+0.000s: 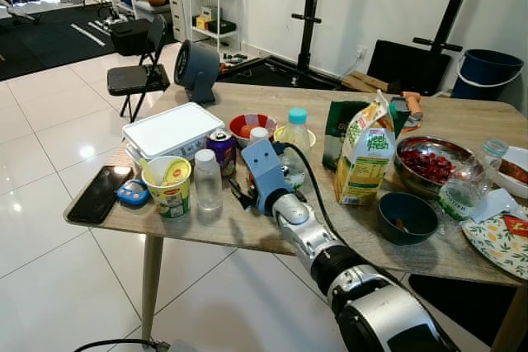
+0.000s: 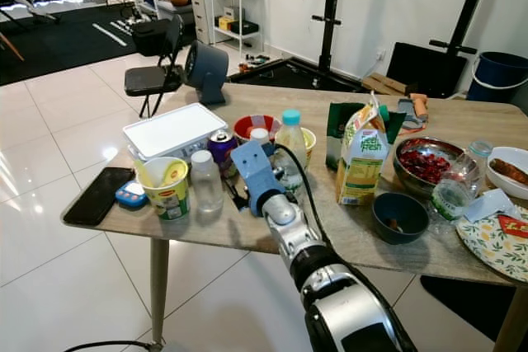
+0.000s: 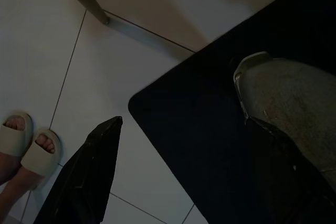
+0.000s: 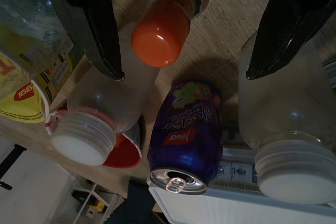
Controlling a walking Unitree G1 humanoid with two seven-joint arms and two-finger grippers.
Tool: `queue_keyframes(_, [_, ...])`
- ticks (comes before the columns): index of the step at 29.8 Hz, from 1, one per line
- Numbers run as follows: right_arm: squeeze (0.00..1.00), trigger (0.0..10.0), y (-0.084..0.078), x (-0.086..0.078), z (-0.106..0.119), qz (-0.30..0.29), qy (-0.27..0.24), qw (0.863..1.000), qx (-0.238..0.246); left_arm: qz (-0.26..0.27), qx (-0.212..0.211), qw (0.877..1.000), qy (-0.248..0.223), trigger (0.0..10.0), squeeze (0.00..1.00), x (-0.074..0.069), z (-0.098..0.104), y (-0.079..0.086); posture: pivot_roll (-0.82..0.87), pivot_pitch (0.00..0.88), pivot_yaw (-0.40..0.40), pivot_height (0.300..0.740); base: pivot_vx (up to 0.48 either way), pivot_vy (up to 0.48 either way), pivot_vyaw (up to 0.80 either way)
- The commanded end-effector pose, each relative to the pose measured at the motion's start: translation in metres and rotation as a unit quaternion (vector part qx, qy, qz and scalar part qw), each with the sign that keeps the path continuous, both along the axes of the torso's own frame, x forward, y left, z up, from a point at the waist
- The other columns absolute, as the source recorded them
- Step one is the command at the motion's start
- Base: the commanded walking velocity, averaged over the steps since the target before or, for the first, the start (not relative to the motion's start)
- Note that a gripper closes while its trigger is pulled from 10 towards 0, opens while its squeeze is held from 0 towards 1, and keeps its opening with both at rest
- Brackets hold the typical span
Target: Restocking fridge
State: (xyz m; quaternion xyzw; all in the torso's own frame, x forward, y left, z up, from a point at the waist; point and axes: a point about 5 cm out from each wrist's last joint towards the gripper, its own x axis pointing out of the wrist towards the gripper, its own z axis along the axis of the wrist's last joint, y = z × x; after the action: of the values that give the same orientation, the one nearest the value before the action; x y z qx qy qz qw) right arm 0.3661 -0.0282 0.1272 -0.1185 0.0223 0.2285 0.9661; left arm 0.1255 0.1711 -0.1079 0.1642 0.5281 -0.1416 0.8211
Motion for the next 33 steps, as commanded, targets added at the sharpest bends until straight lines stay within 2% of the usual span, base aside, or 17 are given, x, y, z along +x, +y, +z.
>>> queue_keyframes(1, [0.0, 10.0, 0.002, -0.001, -0.003, 0.0, 0.008, 1.0, 0.001, -0.006, -0.002, 0.999, 0.032, 10.0, 0.0, -0.018, -0.005, -0.002, 0.0, 0.007, -0.018, 0.74, 0.0, 0.0, 0.0])
queue_keyframes(9, [0.0, 10.0, 0.003, -0.003, -0.006, 0.0, 0.014, 1.0, 0.002, -0.007, -0.003, 0.999, 0.036, 10.0, 0.0, -0.021, -0.006, -0.002, 0.0, 0.022, -0.017, 0.74, 0.0, 0.0, 0.0])
queue_keyframes(10, [0.0, 9.5, 0.003, -0.003, -0.006, 0.0, 0.014, 1.0, 0.002, -0.007, -0.003, 0.999, 0.036, 10.0, 0.0, -0.022, -0.006, -0.002, 0.0, 0.022, -0.017, 0.74, 0.0, 0.0, 0.0])
queue_keyframes(12, [0.0, 9.5, 0.003, -0.003, -0.006, 0.0, 0.014, 1.0, 0.002, -0.007, -0.003, 0.999, 0.036, 10.0, 0.0, -0.022, -0.006, -0.002, 0.0, 0.022, -0.017, 0.74, 0.0, 0.0, 0.0])
queue_keyframes(13, [0.0, 4.0, 0.003, -0.003, -0.006, 0.001, 0.015, 1.0, 0.003, -0.007, -0.003, 0.999, 0.036, 10.0, 0.0, -0.022, -0.007, -0.002, 0.01, 0.026, -0.017, 0.74, 0.0, 0.0, 0.0])
queue_keyframes(14, [0.0, 0.0, 0.003, -0.003, -0.006, 0.002, 0.016, 1.0, 0.004, -0.007, -0.003, 0.999, 0.037, 10.0, 0.0, -0.023, -0.007, -0.001, 0.01, 0.031, -0.018, 0.74, 0.0, 0.0, 0.0])
queue_keyframes(16, [0.0, 0.0, 0.003, -0.003, -0.007, 0.003, 0.017, 1.0, 0.004, -0.007, -0.003, 0.999, 0.037, 10.0, 0.0, -0.024, -0.007, -0.001, 0.01, 0.031, -0.018, 0.74, 0.0, 0.0, 0.0])
queue_keyframes(17, [0.0, 8.8, 0.003, -0.003, -0.007, 0.002, 0.018, 1.0, 0.004, -0.007, -0.003, 0.999, 0.038, 10.0, 0.0, -0.024, -0.007, -0.001, 0.01, 0.034, -0.019, 0.74, 0.0, 0.0, 0.0])
queue_keyframes(18, [0.0, 10.0, 0.003, -0.004, -0.008, 0.001, 0.019, 1.0, 0.003, -0.007, -0.003, 0.999, 0.038, 10.0, 0.0, -0.025, -0.007, -0.001, 0.01, 0.036, -0.019, 0.74, 0.0, 0.0, 0.0])
queue_keyframes(33, [0.0, 10.0, 0.006, -0.007, -0.015, 0.003, 0.034, 0.999, -0.005, -0.006, -0.004, 0.999, 0.04, 10.0, 0.0, -0.028, -0.008, -0.001, 0.01, 0.041, -0.02, 0.74, 0.0, 0.0, 0.0])
